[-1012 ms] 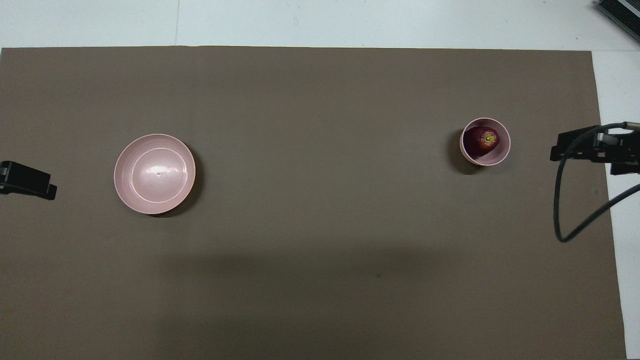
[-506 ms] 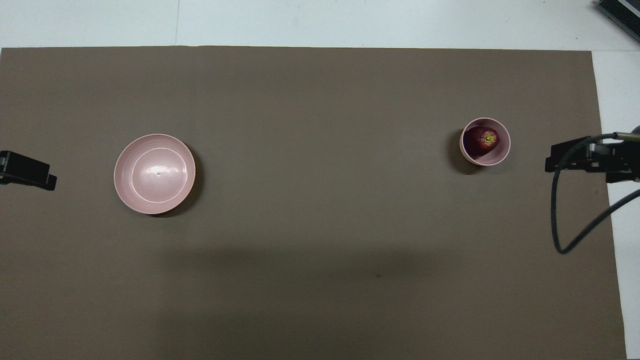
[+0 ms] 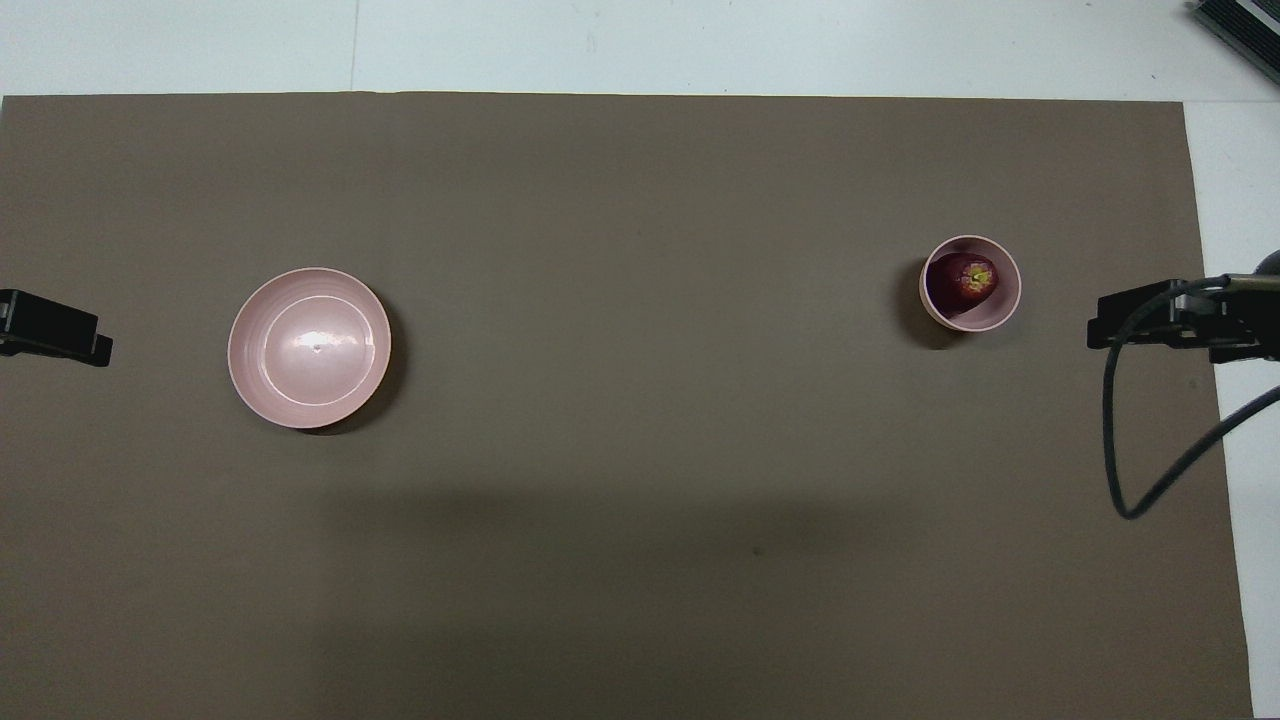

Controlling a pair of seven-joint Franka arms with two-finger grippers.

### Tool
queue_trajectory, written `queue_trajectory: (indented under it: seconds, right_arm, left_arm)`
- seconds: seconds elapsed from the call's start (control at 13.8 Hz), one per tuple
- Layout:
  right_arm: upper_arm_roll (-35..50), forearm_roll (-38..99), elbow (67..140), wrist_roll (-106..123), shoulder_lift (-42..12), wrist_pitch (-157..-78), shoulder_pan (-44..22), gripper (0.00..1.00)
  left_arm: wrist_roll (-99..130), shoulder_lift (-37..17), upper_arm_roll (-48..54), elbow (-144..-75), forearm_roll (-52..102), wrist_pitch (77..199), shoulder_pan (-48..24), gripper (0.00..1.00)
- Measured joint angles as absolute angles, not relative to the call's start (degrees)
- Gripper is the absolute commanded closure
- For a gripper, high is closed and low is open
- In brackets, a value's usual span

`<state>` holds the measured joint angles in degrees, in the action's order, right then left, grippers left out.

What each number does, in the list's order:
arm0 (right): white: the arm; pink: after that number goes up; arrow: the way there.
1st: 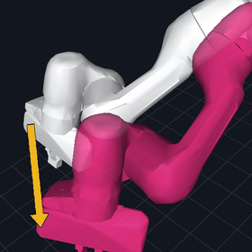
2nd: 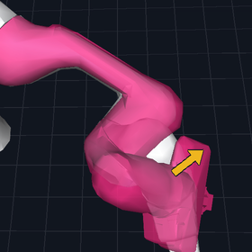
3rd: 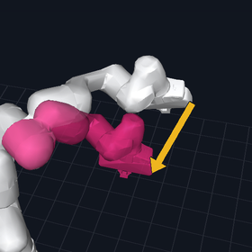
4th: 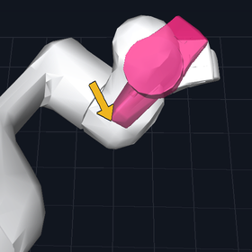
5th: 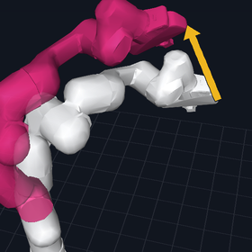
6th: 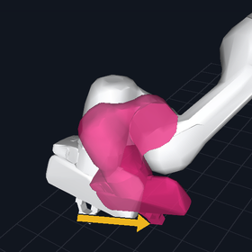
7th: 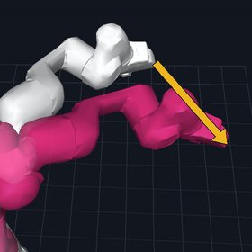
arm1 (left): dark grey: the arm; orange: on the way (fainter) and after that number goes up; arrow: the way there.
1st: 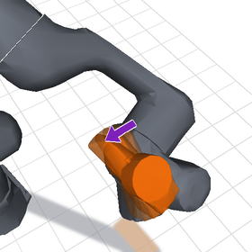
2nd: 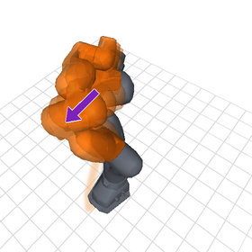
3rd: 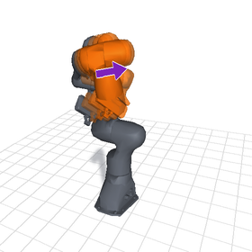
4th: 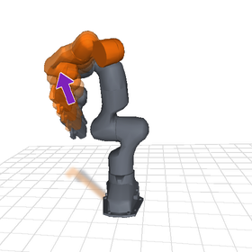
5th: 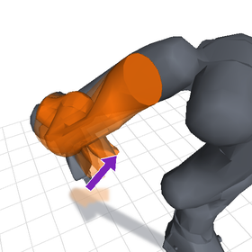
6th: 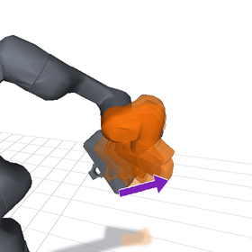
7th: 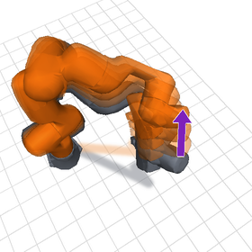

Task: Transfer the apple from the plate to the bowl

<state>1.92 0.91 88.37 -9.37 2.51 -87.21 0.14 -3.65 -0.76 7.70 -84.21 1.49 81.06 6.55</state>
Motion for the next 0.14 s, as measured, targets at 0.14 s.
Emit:
queue_trajectory:
  seconds: [0.14]
  right_arm:
    - [2.0, 0.9, 88.4, -9.4, 2.6, -87.2, 0.1, 0.0]
  left_arm:
    - [-3.7, -0.8, 7.7, -84.2, 1.5, 81.1, 6.6, 0.0]
